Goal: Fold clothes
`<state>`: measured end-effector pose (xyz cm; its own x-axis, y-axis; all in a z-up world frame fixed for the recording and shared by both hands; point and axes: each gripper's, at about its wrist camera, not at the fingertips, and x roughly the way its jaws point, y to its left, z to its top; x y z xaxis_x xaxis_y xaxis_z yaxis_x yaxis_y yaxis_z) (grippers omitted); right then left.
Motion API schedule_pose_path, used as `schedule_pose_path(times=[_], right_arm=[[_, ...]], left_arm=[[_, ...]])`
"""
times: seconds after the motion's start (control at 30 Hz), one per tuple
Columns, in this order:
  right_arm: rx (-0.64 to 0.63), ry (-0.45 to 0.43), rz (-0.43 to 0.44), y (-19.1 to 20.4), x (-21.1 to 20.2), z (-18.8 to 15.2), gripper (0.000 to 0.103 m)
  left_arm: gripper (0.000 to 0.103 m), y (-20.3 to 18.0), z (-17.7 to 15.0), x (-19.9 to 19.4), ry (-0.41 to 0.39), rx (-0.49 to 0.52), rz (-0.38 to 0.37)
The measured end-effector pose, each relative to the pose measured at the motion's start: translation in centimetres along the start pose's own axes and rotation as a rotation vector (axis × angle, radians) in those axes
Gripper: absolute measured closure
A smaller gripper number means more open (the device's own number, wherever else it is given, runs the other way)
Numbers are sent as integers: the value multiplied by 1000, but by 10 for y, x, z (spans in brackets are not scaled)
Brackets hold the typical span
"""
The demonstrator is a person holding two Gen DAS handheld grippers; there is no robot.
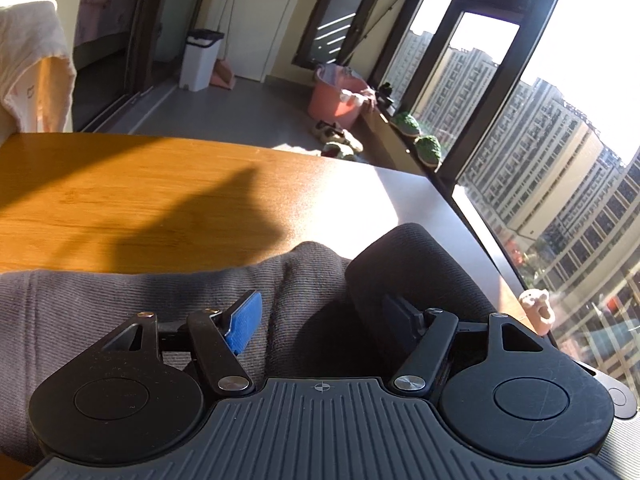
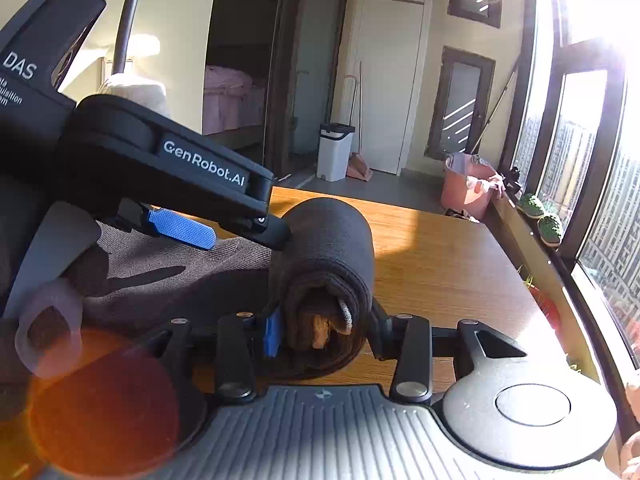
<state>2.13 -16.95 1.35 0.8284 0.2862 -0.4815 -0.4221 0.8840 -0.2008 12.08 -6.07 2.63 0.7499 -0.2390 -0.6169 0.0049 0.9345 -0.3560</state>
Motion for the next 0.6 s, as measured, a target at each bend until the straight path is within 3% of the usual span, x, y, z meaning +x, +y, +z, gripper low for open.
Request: schedule_pose_path(times=[0.1, 0.17, 0.27, 0.43, 0.6], right_arm=[[-134, -7, -53, 22, 1, 0, 61], [-239, -16, -94, 39, 3, -1, 61], [-302, -31, -113, 52, 4, -3, 60], [-200, -27, -32, 40, 3, -2, 50], [32, -30, 118, 12, -6, 0, 47]], left_arm=[[30, -6, 9, -7, -38, -1, -19], [25, -12, 11, -12, -53, 16, -37], [23, -21, 12, -14, -64, 58, -41], [17, -29, 5, -4, -51, 172, 54], [15, -20, 4, -1, -48, 164, 71]])
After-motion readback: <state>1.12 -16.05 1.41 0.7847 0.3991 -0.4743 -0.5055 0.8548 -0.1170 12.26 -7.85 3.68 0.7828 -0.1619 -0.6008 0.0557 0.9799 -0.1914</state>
